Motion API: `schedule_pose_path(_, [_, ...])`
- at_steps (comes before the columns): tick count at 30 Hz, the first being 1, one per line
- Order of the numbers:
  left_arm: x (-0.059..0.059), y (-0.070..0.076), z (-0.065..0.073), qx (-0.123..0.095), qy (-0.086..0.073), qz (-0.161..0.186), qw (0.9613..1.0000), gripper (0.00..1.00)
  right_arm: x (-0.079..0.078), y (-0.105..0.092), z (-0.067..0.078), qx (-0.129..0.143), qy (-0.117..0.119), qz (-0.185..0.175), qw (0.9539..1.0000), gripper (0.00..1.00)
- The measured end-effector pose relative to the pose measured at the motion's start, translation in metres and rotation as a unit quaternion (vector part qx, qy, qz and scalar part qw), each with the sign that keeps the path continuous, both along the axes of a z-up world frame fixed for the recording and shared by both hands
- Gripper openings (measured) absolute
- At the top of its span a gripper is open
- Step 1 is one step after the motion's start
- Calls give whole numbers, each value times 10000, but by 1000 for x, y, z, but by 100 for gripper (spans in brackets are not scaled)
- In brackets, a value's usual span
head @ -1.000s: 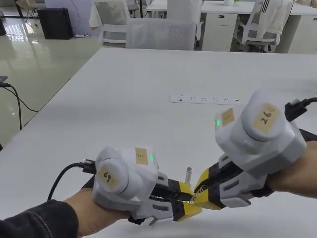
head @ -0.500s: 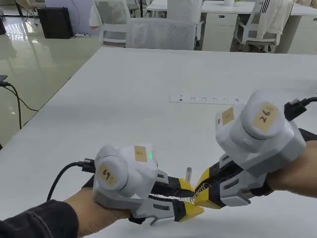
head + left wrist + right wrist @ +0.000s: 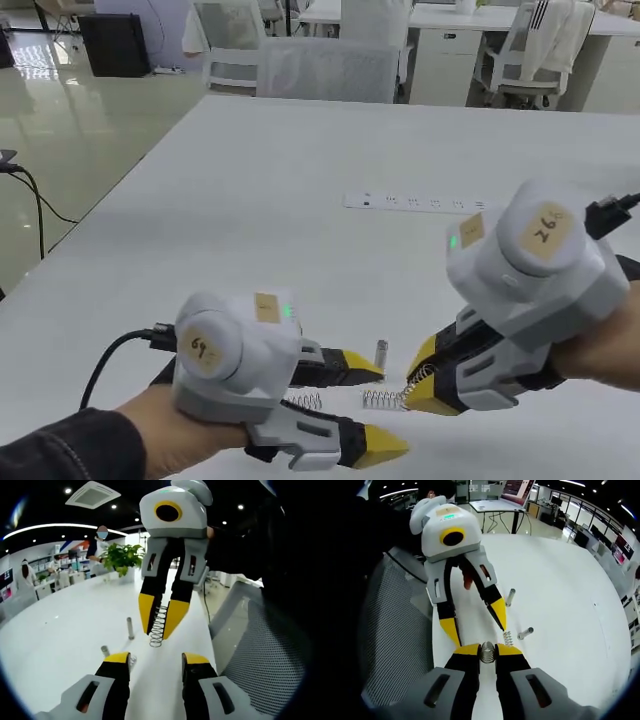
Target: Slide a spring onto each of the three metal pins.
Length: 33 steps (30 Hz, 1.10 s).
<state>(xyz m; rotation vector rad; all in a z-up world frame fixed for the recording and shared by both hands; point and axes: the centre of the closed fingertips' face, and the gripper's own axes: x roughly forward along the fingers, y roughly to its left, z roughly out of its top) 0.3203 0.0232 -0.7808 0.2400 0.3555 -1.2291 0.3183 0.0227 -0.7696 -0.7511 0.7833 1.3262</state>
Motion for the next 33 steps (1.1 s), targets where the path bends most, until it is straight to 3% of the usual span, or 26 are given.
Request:
schedule_pose_path(10, [1,13,6,-72,34,180,9998,44,9,-10,3,-83,-45,-90,9999,8])
schedule_pose_path(24, [-9,32,5,-118,115,413,9990,50,19,-21,5,-239,-107,-118,9996,8])
schedule_pose_path(33, [-13,37,2,-189,155,550,9982,50,40,-38,11,-439,-236,-263,9984,8])
